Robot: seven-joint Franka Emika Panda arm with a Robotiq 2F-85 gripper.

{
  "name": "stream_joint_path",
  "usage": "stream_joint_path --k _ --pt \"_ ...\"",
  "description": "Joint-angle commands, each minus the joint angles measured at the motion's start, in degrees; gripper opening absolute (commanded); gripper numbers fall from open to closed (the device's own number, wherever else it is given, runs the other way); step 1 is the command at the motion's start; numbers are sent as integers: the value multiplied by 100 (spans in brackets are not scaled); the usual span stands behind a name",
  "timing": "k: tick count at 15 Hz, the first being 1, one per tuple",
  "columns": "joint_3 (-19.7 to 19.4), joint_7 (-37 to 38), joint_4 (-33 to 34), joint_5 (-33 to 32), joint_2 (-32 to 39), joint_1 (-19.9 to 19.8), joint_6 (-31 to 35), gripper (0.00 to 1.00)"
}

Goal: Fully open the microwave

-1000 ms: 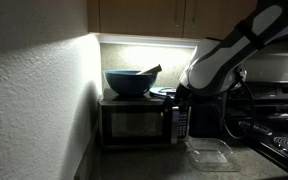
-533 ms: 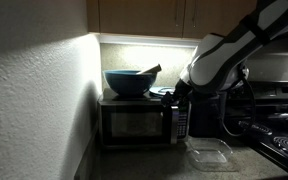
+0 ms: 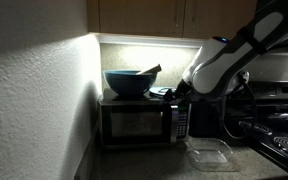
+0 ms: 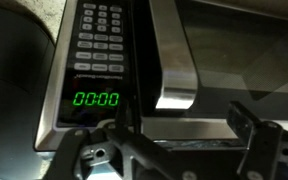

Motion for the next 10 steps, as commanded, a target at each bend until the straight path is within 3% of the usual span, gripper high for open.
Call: stream_joint_path --k 1,2,3,5,10 --pt "-899 1139 75 -485 448 589 425 100" --pt "-1160 1303 96 -519 520 797 330 100" --pt "-714 809 6 -327 276 449 247 100" --pt "-783 856 6 -337 298 538 245 100" --pt "-90 239 18 -128 -64 36 -342 100"
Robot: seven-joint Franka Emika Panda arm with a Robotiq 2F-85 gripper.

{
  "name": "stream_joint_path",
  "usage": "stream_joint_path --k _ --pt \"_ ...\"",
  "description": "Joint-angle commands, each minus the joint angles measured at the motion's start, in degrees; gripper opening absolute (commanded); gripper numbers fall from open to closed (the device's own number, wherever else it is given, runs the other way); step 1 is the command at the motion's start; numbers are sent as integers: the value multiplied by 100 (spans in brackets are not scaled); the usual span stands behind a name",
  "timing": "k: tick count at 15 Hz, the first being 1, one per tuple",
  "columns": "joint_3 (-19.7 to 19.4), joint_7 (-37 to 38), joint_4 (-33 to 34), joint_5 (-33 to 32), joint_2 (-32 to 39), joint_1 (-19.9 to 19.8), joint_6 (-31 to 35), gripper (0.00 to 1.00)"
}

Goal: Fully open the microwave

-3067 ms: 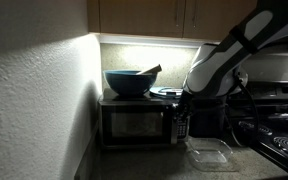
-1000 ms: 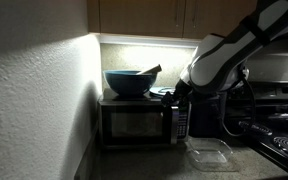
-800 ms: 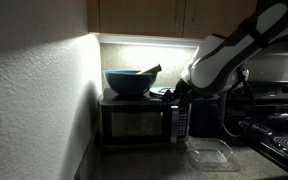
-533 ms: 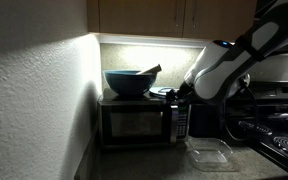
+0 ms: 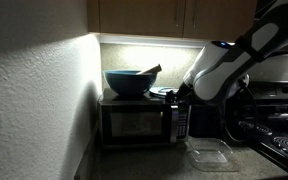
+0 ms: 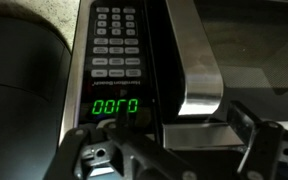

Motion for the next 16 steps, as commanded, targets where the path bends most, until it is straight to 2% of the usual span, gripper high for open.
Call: stream_joint_path --k 1,4,5,6,7,8,9,10,11,16 --pt "582 -650 15 290 -337 -433 -566 100" --pt "849 -1167 85 583 -454 -620 -1077 100" --pt "1730 -1127 94 206 -621 -1521 -1364 100" --pt "2030 -1328 120 287 -690 -1786 -1642 100" --pt "2497 -1606 161 488 -732 -2220 -1914 100" --pt "2034 -2180 215 1029 -738 -1729 -2223 100" --pt "3058 -2292 298 908 -799 -2805 -2587 100" --pt "3062 -2204 386 657 -736 -2898 -2659 100" --pt "3302 -1837 339 608 -648 -3041 -2356 100" --pt "3852 -2064 570 832 -443 -3613 -2534 100"
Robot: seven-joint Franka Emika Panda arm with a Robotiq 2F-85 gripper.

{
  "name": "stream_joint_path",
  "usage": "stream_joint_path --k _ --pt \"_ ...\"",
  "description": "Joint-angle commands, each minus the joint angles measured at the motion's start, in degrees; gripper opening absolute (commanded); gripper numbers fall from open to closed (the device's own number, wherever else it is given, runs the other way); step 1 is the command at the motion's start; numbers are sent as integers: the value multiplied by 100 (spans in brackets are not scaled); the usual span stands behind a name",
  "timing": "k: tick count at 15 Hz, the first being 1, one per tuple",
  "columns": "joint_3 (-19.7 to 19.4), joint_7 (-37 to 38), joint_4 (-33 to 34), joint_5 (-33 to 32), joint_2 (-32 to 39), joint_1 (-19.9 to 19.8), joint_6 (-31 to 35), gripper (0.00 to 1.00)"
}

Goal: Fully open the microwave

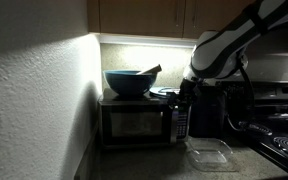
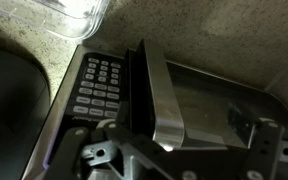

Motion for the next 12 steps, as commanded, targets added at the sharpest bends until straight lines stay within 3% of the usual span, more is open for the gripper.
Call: stream_joint_path --k 1,5,10,12 --pt "517 -79 181 174 214 -457 -95 100" --pt "804 -274 375 387 349 -718 -420 100" --pt "975 -827 762 795 393 -973 -1792 100" --pt "923 -838 858 587 394 -996 -2152 100"
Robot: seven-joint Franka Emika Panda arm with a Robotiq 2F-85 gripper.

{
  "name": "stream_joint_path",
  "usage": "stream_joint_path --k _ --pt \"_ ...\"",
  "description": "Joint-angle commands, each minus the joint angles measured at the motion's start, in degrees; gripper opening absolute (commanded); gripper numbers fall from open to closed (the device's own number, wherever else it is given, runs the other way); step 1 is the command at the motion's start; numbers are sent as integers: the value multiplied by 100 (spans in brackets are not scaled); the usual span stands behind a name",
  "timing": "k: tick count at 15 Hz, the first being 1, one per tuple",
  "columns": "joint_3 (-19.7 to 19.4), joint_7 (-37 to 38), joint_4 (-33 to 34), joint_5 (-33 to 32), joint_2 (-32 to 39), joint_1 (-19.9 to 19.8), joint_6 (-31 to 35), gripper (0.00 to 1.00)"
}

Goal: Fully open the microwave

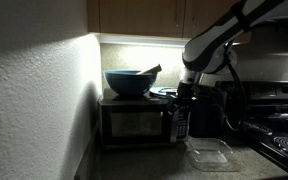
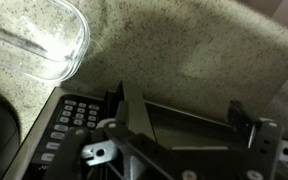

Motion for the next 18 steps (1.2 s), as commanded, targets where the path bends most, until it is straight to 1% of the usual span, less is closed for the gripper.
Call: stream_joint_path --k 1,2,4,6,10,12,16,18 --pt "37 -124 185 -226 19 -153 -491 100" --pt "82 -50 116 -81 1 -140 -326 100" --pt "72 -51 133 -144 1 -162 -356 100" --pt "101 -48 190 -45 117 -153 -209 100" --pt "136 15 361 -25 322 -153 -221 100" --pt "158 -59 415 -2 422 -164 -27 100" --pt "211 -124 428 -7 600 -174 623 100" --pt "237 -136 428 7 663 -190 784 100"
